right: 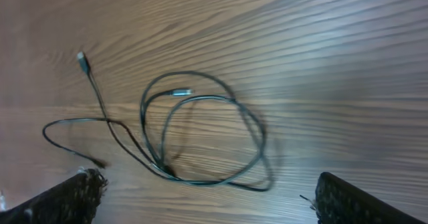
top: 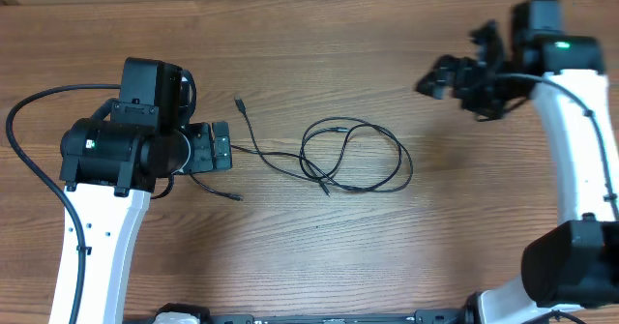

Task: Untangle cables
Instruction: 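Reach the right gripper back to the pile and grasp a cable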

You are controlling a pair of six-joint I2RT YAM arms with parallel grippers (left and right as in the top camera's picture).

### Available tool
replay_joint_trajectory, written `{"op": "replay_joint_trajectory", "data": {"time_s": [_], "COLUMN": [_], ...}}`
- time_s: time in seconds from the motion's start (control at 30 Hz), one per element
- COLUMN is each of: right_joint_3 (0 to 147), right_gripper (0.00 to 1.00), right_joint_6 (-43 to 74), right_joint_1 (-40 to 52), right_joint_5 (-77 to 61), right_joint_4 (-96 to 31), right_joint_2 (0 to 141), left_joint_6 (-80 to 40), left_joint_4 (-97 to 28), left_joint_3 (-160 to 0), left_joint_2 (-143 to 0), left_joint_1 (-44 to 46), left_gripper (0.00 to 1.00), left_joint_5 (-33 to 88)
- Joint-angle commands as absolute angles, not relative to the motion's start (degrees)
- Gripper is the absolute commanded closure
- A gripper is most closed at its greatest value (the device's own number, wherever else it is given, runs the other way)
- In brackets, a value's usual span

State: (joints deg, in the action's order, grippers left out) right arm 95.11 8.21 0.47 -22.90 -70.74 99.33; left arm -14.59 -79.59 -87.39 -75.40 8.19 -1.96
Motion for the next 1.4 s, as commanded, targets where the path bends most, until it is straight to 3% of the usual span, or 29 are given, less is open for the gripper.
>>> {"op": "replay_joint_trajectory", "data": {"time_s": [0.0,0.2,0.5,0.57,1.13,1.37], "right_joint_3": [94.2,88.1,80.6,75.9,66.3,60.4], "right_gripper": [0.0,0.0,0.0,0.0,0.04,0.04], "right_joint_6": [18.0,31.0,33.7,39.2,42.2,42.0], "right_joint_1": [6.5,18.0,25.9,27.5,28.1,29.6], "right_joint_5": [-17.2,-11.6,-11.3,-7.5,-6.0,-6.0], "right_joint_4": [-68.7,-58.7,-48.6,-44.0,-36.0,-26.3], "right_joint_2": [99.0,100.6,103.8,103.9,104.0,104.0], "left_joint_6": [-13.9,-13.9,-13.9,-13.9,-13.9,-13.9], "left_joint_4": [-79.5,-79.5,-79.5,-79.5,-79.5,-79.5], "left_joint_3": [-88.2,-88.2,-88.2,-88.2,-88.2,-88.2], "left_joint_2": [-74.7,-74.7,-74.7,-74.7,-74.7,-74.7], "left_joint_1": [8.3,8.3,8.3,8.3,8.3,8.3], "left_gripper": [0.0,0.0,0.0,0.0,0.0,0.0], "left_joint_5": [-1.7,-1.7,-1.7,-1.7,-1.7,-1.7]}}
